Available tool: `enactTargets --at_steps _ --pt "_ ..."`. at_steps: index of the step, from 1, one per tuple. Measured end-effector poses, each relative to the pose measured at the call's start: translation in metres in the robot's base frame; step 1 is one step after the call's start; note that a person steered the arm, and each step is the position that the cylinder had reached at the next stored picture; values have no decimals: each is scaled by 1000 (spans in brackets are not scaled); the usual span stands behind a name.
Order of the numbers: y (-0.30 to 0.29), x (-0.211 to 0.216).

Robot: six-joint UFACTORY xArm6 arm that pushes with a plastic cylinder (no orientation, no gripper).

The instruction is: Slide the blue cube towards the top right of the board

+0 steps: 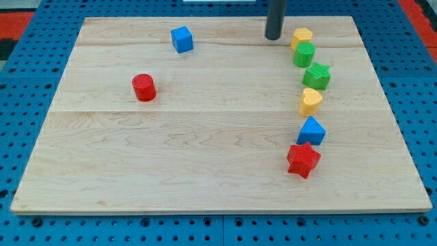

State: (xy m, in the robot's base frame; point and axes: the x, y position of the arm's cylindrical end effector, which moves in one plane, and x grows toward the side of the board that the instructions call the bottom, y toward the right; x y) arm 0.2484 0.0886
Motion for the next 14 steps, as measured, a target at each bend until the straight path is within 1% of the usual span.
enactTargets --at_steps 1,4,6,7,9,12,14 --pt "-29 7" --pt "-81 59" --pt "-163 59" --pt "-190 57" --pt "-178 30" --pt "-177 -7" --pt "-167 -16"
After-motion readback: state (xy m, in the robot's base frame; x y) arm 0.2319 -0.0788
